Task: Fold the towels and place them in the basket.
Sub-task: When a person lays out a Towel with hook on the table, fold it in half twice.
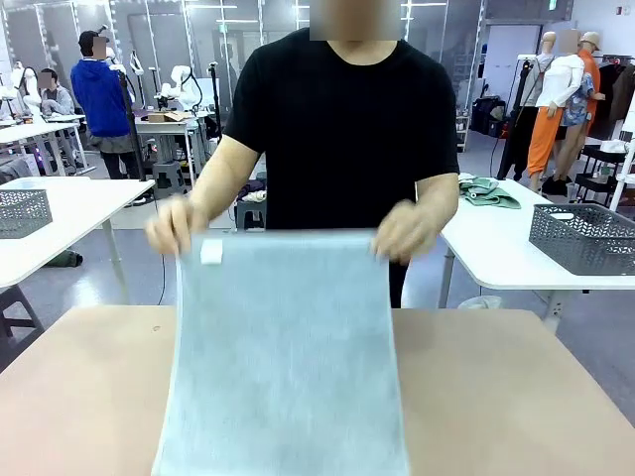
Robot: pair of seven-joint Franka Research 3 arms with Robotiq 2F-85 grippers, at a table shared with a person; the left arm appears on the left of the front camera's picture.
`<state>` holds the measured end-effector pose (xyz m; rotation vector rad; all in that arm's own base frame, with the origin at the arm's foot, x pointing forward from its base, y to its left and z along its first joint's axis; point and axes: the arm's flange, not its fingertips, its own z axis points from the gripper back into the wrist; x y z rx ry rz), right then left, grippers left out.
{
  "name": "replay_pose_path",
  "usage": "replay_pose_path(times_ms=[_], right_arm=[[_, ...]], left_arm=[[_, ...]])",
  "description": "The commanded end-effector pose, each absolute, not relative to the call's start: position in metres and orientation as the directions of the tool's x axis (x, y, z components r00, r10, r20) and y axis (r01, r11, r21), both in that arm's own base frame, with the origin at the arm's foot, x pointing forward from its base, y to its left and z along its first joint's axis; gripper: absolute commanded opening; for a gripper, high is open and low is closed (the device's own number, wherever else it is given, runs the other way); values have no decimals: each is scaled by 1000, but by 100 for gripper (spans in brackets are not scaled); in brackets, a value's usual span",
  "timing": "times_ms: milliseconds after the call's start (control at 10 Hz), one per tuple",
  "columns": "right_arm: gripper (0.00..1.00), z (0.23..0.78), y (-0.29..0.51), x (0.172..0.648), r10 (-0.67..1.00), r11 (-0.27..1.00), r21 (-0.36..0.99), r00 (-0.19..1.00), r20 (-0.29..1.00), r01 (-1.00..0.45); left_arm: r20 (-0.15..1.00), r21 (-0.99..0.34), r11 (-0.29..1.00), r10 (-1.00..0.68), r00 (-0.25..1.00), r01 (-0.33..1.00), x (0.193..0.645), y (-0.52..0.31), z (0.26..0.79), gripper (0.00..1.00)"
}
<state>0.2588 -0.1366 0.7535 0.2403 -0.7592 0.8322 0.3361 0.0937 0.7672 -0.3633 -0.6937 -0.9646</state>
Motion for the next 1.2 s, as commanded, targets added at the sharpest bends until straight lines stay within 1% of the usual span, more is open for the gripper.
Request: replay_pose_path(times_ms=[0,1100], right_arm=[[94,753,-137,258,577,662,-93,426,696,-744],[94,753,-137,258,577,662,-93,426,696,-744]], left_arm=[[682,19,532,-626,378,846,336,93,767,98],[682,19,532,-626,378,846,336,93,767,98]])
